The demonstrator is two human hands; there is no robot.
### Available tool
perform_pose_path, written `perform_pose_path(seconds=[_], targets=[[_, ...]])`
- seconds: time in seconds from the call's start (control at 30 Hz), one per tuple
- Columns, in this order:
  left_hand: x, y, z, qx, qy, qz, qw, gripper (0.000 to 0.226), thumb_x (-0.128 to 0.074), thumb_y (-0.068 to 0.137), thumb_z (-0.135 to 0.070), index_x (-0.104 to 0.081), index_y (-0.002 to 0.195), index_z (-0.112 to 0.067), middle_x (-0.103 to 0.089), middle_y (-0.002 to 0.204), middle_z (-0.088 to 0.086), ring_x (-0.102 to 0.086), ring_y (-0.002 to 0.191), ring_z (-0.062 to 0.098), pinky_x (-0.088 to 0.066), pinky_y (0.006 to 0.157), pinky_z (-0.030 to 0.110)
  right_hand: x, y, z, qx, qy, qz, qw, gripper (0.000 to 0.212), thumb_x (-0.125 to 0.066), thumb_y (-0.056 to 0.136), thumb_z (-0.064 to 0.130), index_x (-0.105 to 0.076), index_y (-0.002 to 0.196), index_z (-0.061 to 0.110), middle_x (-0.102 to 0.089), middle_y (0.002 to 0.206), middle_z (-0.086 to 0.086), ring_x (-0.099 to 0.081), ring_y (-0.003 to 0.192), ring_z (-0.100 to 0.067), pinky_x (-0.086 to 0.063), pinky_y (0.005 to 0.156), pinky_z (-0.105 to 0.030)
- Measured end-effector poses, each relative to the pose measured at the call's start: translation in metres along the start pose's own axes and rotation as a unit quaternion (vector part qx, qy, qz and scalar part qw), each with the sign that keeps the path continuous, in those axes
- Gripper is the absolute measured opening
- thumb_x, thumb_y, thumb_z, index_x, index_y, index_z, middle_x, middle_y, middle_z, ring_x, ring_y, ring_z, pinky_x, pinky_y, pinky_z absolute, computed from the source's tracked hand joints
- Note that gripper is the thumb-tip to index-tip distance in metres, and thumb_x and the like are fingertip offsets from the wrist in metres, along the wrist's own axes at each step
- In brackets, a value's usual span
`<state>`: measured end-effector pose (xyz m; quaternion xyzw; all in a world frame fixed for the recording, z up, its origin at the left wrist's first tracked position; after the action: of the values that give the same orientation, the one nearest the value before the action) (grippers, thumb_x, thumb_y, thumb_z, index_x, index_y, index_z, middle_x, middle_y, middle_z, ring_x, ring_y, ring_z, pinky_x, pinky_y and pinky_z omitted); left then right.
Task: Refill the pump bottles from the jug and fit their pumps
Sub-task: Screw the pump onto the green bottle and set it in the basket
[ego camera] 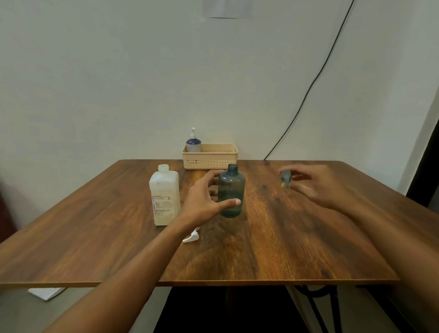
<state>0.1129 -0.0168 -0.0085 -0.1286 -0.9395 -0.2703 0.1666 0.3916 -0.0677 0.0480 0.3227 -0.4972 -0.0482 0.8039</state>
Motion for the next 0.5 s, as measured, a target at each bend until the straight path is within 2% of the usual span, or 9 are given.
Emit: perform_pose_path(seconds=[0.1, 0.17, 0.27, 0.37, 0.5], targets=[[-0.002, -0.002, -0.004, -0.004, 0.002, 0.000, 1.000, 0.080, -0.089, 0.076, -0.039, -0.049, 0.144, -0.027, -0.060, 0.142, -0.004, -0.062, 0.122, 0.017, -0.056, 0.099, 0.032, 0.032, 0.019, 0.032, -0.020, 0.136, -0.066, 0.988, 0.041, -0.079, 0.094, 0.016, -0.071, 0.135, 0.017, -0.077, 0.125, 0.006, -0.074, 0.115, -0.008, -0.058, 0.106, -0.035], [-0.003, -0.002, -0.006, -0.008, 0.003, 0.003, 1.000, 0.079, -0.089, 0.076, -0.038, -0.049, 0.143, -0.027, -0.060, 0.141, -0.004, -0.063, 0.122, 0.016, -0.056, 0.098, 0.029, 0.048, 0.028, 0.056, -0.008, 0.210, -0.100, 0.972, 0.038, -0.079, 0.095, 0.017, -0.071, 0.133, 0.013, -0.080, 0.119, 0.001, -0.076, 0.112, -0.012, -0.059, 0.104, -0.032], [-0.004, -0.002, -0.007, -0.009, 0.001, 0.004, 1.000, 0.076, -0.090, 0.075, -0.038, -0.050, 0.140, -0.031, -0.061, 0.138, -0.008, -0.064, 0.119, 0.015, -0.057, 0.092, 0.023, 0.060, 0.040, 0.082, 0.006, 0.306, -0.126, 0.944, 0.038, -0.077, 0.097, 0.016, -0.070, 0.133, 0.007, -0.081, 0.116, -0.006, -0.079, 0.109, -0.023, -0.062, 0.099, -0.036], [-0.005, -0.002, -0.008, -0.009, -0.005, 0.007, 1.000, 0.076, -0.090, 0.075, -0.038, -0.050, 0.140, -0.034, -0.061, 0.136, -0.010, -0.064, 0.118, 0.015, -0.057, 0.094, 0.027, 0.063, 0.049, 0.098, 0.021, 0.329, -0.126, 0.936, 0.039, -0.077, 0.098, 0.018, -0.069, 0.134, 0.007, -0.081, 0.117, -0.008, -0.078, 0.110, -0.026, -0.062, 0.098, -0.040], [-0.003, -0.003, -0.008, -0.014, -0.009, 0.008, 1.000, 0.075, -0.090, 0.075, -0.038, -0.051, 0.139, -0.035, -0.062, 0.136, -0.009, -0.064, 0.118, 0.015, -0.058, 0.098, 0.034, 0.056, 0.055, 0.107, 0.023, 0.314, -0.107, 0.943, 0.039, -0.076, 0.099, 0.020, -0.068, 0.135, 0.008, -0.081, 0.118, -0.004, -0.078, 0.111, -0.023, -0.062, 0.098, -0.037]])
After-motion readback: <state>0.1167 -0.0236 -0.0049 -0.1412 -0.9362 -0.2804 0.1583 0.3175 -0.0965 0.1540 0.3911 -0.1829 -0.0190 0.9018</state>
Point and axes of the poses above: each hand's wrist, its own y-axis towards the middle knuckle, its own x-axis out of the back of the hand, z = x × y, the point moved 7 cm from there along y, towards the middle knuckle
